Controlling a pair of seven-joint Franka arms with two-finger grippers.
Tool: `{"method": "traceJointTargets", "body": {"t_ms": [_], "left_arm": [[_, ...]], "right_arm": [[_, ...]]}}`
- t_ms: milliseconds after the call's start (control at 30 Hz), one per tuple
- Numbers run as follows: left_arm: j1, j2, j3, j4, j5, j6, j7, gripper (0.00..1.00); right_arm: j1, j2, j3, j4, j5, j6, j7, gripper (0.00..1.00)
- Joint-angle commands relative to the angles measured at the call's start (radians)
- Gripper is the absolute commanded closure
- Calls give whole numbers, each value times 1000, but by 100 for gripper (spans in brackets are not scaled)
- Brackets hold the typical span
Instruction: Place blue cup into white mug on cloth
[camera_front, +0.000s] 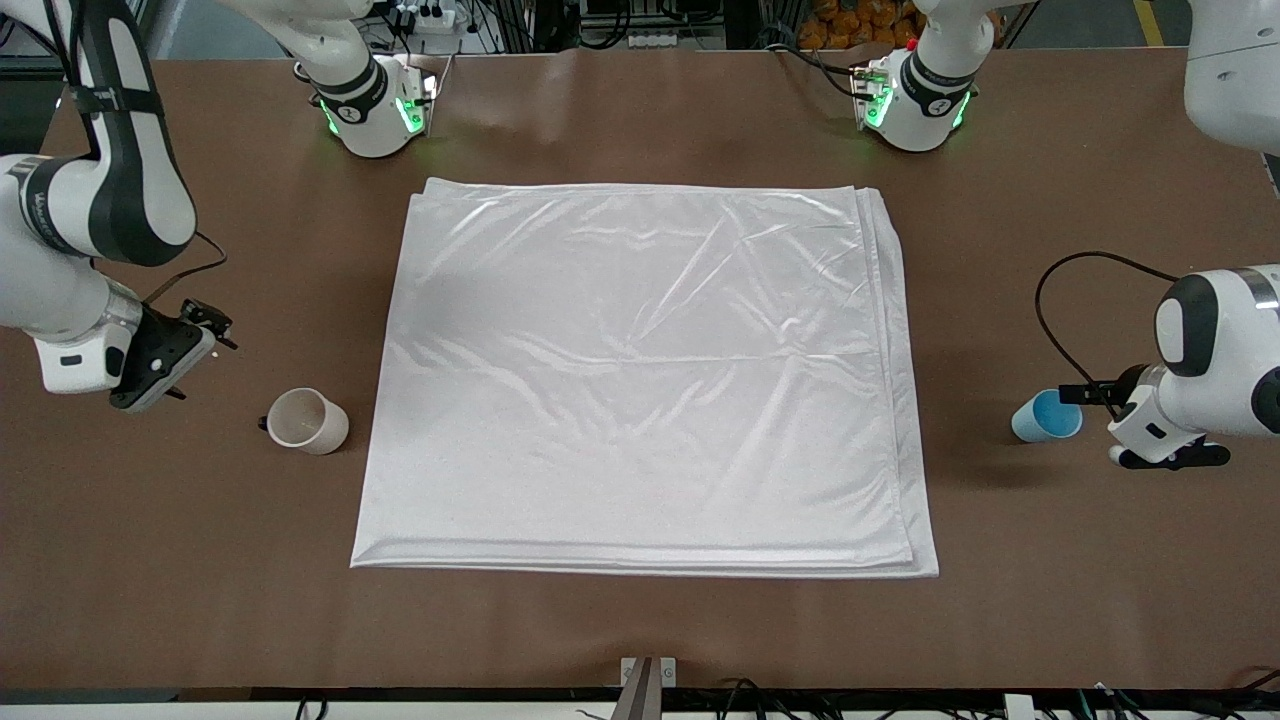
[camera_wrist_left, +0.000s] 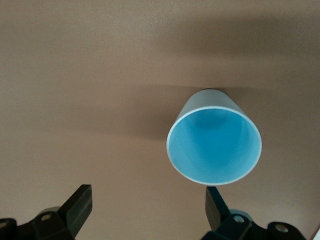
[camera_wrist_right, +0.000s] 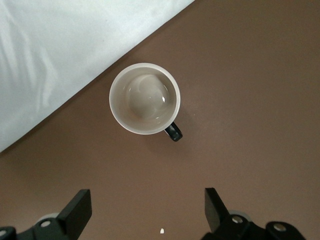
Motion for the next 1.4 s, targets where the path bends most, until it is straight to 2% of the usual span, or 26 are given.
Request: {"method": "traceJointTargets", "body": {"t_ms": [0, 433, 700, 733, 1133, 1367], "left_arm": [[9, 23, -6, 3, 28, 32, 19, 0], [8, 73, -6, 8, 28, 107, 19, 0], [9, 78, -6, 11, 33, 107, 25, 94], [9, 78, -6, 11, 31, 107, 25, 100], [9, 72, -6, 14, 25, 107, 25, 100], [9, 41, -12, 16, 17, 98, 28, 100]], "right_arm": [[-11, 44, 7, -4, 3, 42, -153, 0], [8, 139, 7, 4, 0, 140, -312, 0], [-2, 180, 7, 4, 2, 179, -401, 0], [-3, 186, 7, 4, 2, 189, -411, 0], [-2, 232, 7, 9, -6, 260, -433, 0], [0, 266, 7, 15, -5, 286, -528, 0]]}}
